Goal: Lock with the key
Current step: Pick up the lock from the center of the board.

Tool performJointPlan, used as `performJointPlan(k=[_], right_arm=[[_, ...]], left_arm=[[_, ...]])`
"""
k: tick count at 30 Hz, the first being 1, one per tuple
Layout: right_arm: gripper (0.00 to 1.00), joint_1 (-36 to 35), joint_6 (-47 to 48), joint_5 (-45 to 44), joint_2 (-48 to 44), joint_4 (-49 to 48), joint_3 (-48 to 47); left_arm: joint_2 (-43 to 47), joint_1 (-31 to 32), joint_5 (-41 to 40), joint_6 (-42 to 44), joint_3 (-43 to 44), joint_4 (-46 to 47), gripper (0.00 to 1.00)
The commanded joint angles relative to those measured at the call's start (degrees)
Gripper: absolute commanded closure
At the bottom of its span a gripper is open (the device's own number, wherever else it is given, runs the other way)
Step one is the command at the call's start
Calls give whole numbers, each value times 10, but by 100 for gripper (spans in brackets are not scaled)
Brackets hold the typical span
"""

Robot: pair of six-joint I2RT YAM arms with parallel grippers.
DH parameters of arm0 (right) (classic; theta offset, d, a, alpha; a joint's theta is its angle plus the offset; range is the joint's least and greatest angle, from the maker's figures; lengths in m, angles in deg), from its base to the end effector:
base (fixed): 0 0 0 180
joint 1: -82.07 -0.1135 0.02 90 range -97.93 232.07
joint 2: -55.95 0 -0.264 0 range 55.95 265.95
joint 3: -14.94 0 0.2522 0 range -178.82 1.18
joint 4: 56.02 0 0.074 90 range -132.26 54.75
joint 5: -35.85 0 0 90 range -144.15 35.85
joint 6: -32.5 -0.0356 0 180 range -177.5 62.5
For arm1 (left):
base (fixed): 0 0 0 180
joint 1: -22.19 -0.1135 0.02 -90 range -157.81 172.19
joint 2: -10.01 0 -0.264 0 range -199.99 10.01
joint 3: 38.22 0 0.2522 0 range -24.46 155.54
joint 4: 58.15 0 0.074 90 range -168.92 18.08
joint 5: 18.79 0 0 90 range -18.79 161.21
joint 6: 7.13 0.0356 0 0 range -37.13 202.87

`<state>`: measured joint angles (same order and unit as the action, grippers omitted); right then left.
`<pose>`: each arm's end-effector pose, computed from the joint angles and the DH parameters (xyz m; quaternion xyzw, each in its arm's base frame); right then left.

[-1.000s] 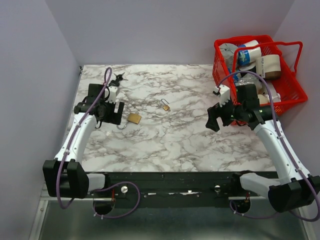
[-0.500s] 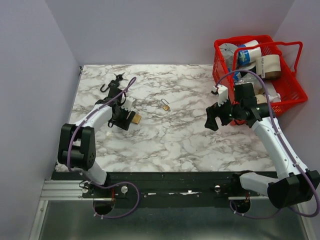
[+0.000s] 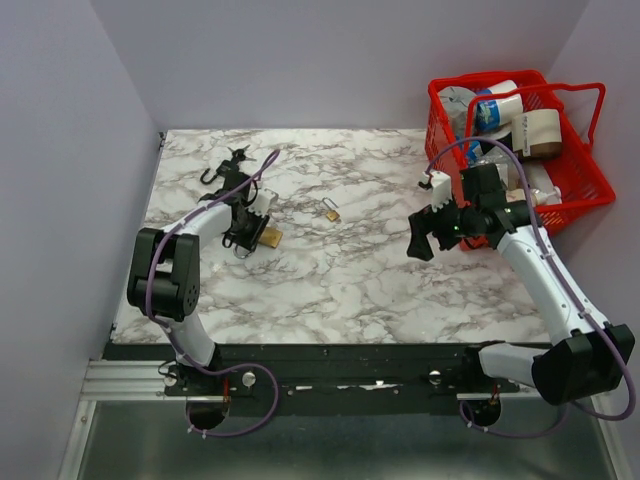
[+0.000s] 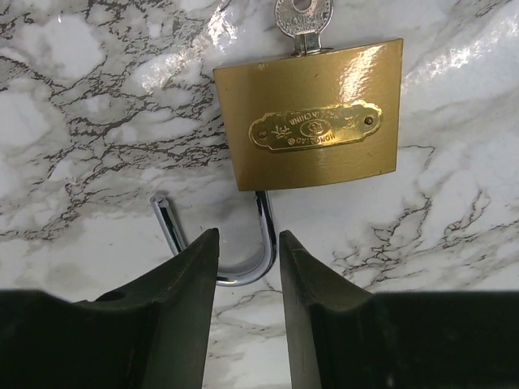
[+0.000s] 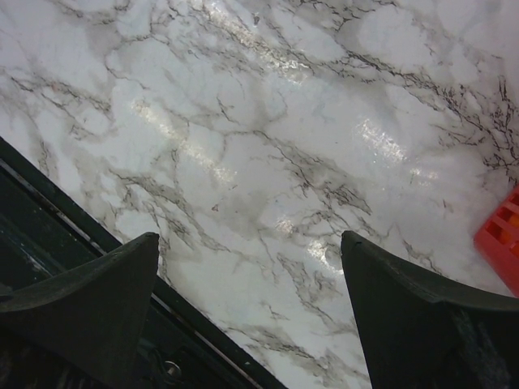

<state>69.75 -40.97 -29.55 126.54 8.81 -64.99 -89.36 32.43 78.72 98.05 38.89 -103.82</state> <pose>0.2327 0.0660 0.3158 -0.2936 0.8879 0.1927 0.2971 0.3313 -0.0646 0.1772 0.2277 0.9526 -0.0560 0.1936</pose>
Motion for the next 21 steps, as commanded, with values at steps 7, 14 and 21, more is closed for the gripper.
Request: performJointPlan(k=[7, 14, 21], right_arm=[[0, -2, -6, 15, 21, 3, -19], [0, -2, -13, 19, 31, 1, -24], [0, -2, -13, 14, 32, 3, -27]], left_arm=[[-9, 5, 66, -38, 44, -4, 1], [-32, 18, 27, -94, 57, 18, 1], [-58, 36, -1, -122, 62, 42, 1]])
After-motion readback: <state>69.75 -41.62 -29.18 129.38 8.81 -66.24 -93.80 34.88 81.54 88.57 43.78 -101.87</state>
